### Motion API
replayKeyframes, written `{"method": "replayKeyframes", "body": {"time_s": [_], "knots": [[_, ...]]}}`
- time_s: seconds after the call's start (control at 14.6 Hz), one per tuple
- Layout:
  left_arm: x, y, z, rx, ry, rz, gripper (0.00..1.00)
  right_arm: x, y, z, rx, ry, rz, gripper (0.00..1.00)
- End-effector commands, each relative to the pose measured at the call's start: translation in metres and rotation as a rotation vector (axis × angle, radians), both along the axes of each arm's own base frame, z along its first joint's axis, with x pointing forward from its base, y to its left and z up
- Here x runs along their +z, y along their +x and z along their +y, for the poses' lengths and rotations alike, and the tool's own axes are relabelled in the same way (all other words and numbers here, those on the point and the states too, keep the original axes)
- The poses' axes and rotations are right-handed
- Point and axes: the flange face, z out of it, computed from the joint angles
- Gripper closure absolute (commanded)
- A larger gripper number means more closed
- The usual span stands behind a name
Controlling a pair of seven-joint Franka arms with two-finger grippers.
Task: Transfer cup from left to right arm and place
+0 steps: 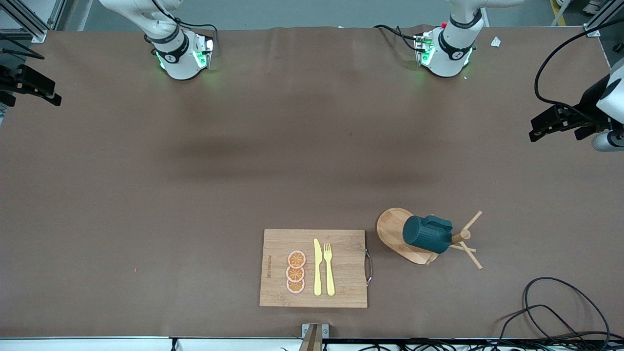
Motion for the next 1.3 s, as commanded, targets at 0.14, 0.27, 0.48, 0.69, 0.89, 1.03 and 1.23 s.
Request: {"method": "replayKeyframes", "body": {"time_s": [0.14,0.27,0.48,0.69,0.89,1.03,1.23], "knots": [[0.012,-0.007,-0.013,0.019,0.018,-0.021,0.0,0.002,-0.003,0.001,0.003,0.015,-0.008,0.0],[0.01,-0.006,-0.014,0.046,0.014,-0.018,0.0,0.002,-0.002,0.0,0.003,0.016,-0.013,0.0],[0.007,-0.005,-0.012,0.037,0.02,-0.011,0.0,0.003,-0.002,0.002,0.006,0.016,-0.013,0.0],[0.006,-0.003,-0.016,0.041,0.01,-0.01,0.0,0.003,-0.003,0.002,0.006,0.036,-0.014,0.0],[-0.004,0.0,-0.019,0.069,0.002,0.01,0.0,0.003,-0.003,0.003,0.009,0.035,-0.012,0.0],[-0.01,0.004,-0.022,0.239,0.002,0.02,0.0,0.003,-0.003,0.002,0.009,0.035,-0.011,0.0],[-0.021,0.013,-0.036,0.439,-0.048,0.021,0.0,0.003,-0.004,-0.002,-0.006,0.033,-0.006,0.0]]}}
